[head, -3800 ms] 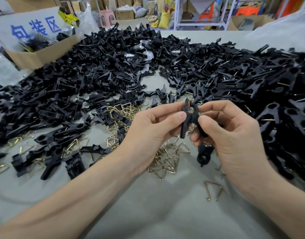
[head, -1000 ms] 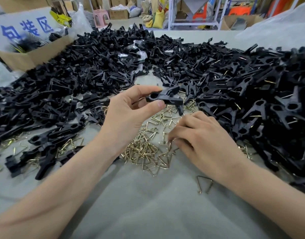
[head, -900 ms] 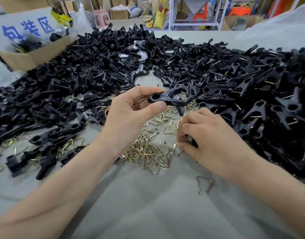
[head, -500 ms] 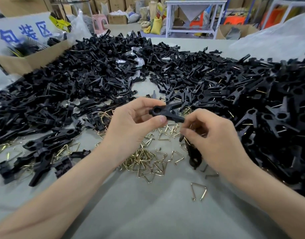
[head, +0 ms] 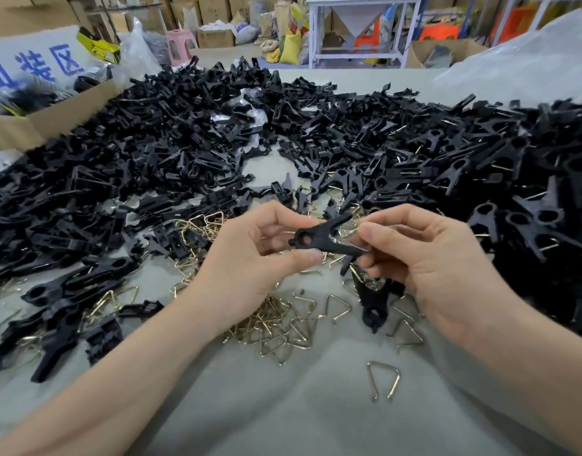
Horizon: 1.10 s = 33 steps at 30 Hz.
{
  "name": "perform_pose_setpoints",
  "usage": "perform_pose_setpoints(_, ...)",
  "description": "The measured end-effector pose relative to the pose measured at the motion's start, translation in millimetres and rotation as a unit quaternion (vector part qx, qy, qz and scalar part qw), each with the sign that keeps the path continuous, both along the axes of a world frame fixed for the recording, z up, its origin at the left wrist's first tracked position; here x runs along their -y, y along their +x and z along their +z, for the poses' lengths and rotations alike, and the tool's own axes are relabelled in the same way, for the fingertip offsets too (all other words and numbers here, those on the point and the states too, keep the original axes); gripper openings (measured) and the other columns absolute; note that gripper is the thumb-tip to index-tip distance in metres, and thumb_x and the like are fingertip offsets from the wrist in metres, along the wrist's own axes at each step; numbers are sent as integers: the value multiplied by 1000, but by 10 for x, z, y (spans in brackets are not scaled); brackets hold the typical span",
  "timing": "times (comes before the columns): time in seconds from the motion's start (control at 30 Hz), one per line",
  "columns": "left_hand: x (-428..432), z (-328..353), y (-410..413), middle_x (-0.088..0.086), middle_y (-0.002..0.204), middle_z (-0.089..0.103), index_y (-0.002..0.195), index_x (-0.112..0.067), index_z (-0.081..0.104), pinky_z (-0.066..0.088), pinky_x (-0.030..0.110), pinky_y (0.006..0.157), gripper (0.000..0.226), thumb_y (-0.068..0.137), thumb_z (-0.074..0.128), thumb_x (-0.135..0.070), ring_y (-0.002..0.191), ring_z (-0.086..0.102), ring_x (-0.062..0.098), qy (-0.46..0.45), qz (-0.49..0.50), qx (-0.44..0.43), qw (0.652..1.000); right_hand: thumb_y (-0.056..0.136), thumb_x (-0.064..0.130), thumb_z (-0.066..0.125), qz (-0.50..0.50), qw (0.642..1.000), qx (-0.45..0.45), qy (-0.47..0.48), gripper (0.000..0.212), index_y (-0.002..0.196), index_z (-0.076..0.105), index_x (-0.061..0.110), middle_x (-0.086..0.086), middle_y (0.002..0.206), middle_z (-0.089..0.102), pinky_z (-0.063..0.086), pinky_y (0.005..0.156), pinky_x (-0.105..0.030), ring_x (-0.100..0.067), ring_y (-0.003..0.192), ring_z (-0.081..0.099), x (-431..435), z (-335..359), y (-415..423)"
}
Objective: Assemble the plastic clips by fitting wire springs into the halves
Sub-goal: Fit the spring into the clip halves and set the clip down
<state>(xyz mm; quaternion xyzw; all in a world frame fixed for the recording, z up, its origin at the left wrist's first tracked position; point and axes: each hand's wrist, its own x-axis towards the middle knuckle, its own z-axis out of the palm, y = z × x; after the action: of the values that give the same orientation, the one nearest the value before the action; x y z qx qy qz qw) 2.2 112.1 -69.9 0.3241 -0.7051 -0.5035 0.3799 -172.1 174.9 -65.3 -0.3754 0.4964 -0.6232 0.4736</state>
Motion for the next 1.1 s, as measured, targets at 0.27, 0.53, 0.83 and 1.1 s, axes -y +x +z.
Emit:
perform_pose_setpoints(0.27,-21,19,-25,-12,84,74,86,-15,65,49,9,63,25,65,76,-5,71,67,-2,8,-14,-29,999,60,14,71,29,997,54,48,7,65,72,10,-5,63,66,43,42,-16,-10,48,55,7,17,-14)
perform_pose_setpoints(0.53,-57,8,-26,-9,89,75,89,-16,66,49,9,68,27,63,76,-16,78,68,1,-16,-26,-8,999,56,16,72,19,998,31,44,6,59,71,11,-5,61,66,43,44,-14,-6,47,53,1,0,9)
perform_pose_setpoints(0.83,-86,-22,-36,-8,91,75,91,-14,66,51,13,76,25,67,75,-15,86,70,5,-36,-44,2,998,57,21,74,35,998,-50,9,22,71,61,10,-7,63,70,42,44,-16,-7,50,56,-29,73,20)
perform_pose_setpoints(1.1,-68,-12,-26,-3,85,75,90,-15,64,45,6,58,27,65,75,-16,66,65,0,0,-39,-44,998,59,18,71,50,998,-13,25,17,73,62,13,-8,71,72,47,50,-15,-8,57,61,2,66,-52)
